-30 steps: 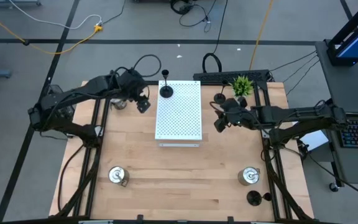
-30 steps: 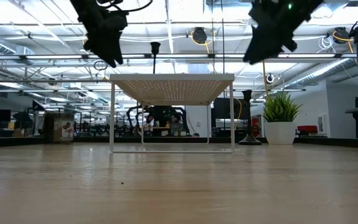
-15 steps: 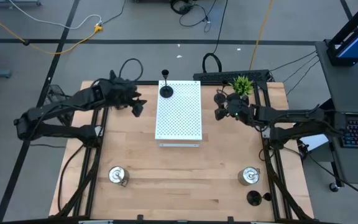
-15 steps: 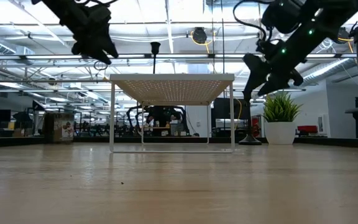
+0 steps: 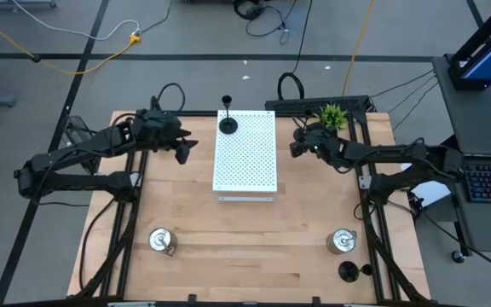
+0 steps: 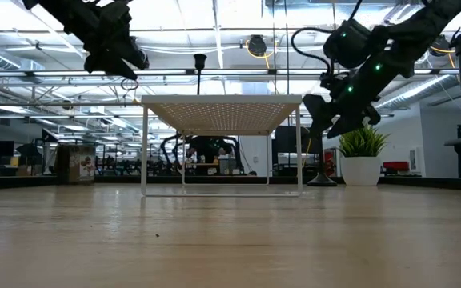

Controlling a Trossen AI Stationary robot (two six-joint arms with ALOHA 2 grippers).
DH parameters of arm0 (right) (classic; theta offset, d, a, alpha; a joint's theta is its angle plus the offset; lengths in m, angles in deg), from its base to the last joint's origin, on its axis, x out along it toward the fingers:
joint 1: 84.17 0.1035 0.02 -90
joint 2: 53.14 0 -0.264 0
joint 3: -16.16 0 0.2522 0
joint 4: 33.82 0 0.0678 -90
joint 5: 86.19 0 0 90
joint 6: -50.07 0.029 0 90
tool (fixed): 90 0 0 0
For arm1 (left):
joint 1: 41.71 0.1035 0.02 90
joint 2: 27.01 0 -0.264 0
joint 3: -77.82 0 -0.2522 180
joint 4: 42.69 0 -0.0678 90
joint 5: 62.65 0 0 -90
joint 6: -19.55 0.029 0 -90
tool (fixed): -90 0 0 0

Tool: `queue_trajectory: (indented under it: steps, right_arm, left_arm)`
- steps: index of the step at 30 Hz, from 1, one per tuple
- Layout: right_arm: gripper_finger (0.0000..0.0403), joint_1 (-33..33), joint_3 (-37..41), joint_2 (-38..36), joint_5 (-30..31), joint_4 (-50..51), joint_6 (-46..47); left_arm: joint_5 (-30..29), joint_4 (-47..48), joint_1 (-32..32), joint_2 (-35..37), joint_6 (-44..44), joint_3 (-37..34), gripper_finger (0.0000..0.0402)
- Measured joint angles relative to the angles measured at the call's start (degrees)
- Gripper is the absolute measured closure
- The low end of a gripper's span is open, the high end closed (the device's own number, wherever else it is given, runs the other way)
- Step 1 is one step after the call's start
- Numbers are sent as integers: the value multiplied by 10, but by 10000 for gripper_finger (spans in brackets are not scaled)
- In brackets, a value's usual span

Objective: Pick & Place candle stick holders
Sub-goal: Put the top black candle holder on the shelf aligned with the other black candle holder

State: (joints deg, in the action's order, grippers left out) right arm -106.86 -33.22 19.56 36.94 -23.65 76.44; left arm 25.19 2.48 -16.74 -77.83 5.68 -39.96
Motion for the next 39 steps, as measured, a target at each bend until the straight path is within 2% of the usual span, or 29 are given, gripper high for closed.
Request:
queue_trajectory:
  steps: [12,20,24,31,39]
  right_arm:
    - [156,-34,0,68,0,-35,12]
    - [156,-60,0,82,-3,-93,-8]
    - [156,-74,0,89,-5,-89,-2]
    - [156,-93,0,119,-32,-148,-1]
    - [156,-101,0,144,-31,-154,16]
  left_arm:
    - [5,0,0,0,-3,0,172]
    - [6,0,0,0,-4,0,172]
    - [6,0,1,0,-4,0,172]
    - [6,-1,1,0,-2,0,172]
    - [6,0,1,0,-2,0,172]
